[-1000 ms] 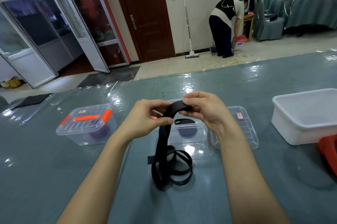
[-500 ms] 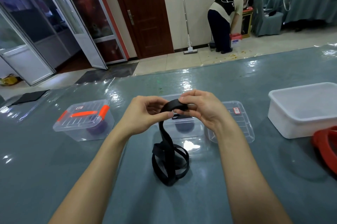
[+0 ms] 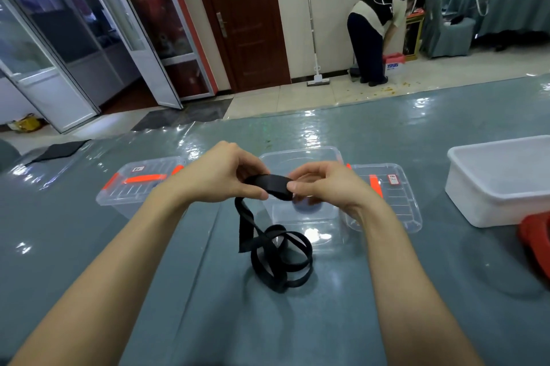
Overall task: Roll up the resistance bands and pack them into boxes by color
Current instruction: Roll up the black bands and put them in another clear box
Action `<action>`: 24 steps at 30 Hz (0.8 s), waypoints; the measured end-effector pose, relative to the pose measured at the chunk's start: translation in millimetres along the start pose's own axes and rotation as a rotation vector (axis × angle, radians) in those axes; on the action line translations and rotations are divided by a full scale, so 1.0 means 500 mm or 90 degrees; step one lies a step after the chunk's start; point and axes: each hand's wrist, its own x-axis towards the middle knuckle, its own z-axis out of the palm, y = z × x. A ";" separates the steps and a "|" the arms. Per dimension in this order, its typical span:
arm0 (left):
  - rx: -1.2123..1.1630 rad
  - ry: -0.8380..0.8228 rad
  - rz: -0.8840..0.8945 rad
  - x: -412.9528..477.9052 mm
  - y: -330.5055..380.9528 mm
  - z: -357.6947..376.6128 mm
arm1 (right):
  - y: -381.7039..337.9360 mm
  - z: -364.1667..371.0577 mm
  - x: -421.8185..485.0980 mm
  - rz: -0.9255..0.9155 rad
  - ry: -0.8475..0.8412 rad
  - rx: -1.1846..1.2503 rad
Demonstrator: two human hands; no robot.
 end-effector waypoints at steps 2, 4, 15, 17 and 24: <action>0.087 -0.040 -0.005 0.003 0.003 -0.002 | -0.010 -0.002 -0.001 -0.032 0.067 -0.232; 0.157 -0.062 -0.011 0.008 0.012 0.001 | -0.027 0.004 -0.004 -0.094 0.058 -0.291; 0.096 -0.027 0.031 0.021 0.022 -0.013 | -0.018 0.036 0.009 -0.197 0.066 -0.332; -0.052 -0.011 0.015 0.013 0.009 -0.004 | -0.017 0.017 0.005 -0.207 0.078 -0.245; -0.348 0.048 -0.015 0.005 -0.008 0.045 | -0.019 -0.015 -0.008 -0.194 0.037 -0.032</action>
